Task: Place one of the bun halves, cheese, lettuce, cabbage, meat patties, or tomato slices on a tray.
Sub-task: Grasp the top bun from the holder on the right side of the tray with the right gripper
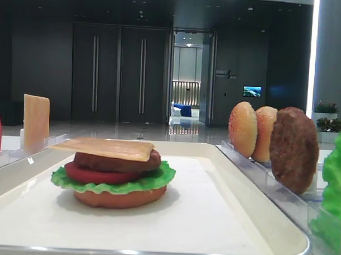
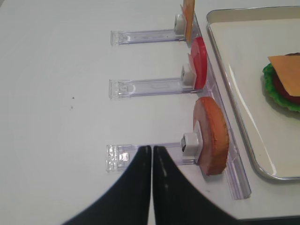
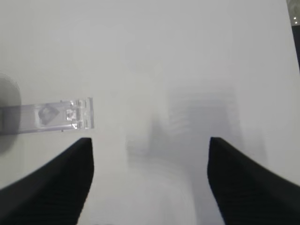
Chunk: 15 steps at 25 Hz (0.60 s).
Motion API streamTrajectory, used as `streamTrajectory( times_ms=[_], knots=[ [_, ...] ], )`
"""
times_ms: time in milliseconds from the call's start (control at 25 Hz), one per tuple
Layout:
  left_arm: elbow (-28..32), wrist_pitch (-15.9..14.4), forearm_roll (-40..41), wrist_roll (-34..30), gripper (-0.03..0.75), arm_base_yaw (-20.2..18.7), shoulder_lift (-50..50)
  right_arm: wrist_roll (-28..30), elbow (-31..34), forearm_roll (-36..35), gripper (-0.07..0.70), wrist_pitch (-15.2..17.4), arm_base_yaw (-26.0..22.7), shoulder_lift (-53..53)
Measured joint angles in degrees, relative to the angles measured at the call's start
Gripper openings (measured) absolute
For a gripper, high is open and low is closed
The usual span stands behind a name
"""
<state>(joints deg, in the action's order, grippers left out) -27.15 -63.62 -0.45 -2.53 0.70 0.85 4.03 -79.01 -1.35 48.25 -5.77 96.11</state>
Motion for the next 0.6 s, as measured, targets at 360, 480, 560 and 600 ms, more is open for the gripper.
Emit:
streamTrajectory(
  times_ms=[360, 480, 560, 600],
  knots=[
    [0.00, 0.00, 0.00, 0.00, -0.007, 0.00, 0.00, -2.15, -9.87, -2.17, 0.486, 8.00, 8.09, 5.32],
    [0.00, 0.00, 0.00, 0.00, -0.007, 0.00, 0.00, -8.14, -9.94, -0.29, 0.486, 8.05, 15.75, 5.32],
    [0.00, 0.00, 0.00, 0.00, -0.007, 0.00, 0.00, -11.82, -9.94, 1.68, 0.483, 7.93, 20.42, 5.45],
    [0.00, 0.00, 0.00, 0.00, -0.007, 0.00, 0.00, -13.69, -10.07, 2.82, 0.482, 7.85, 22.79, 5.65]
  ],
)
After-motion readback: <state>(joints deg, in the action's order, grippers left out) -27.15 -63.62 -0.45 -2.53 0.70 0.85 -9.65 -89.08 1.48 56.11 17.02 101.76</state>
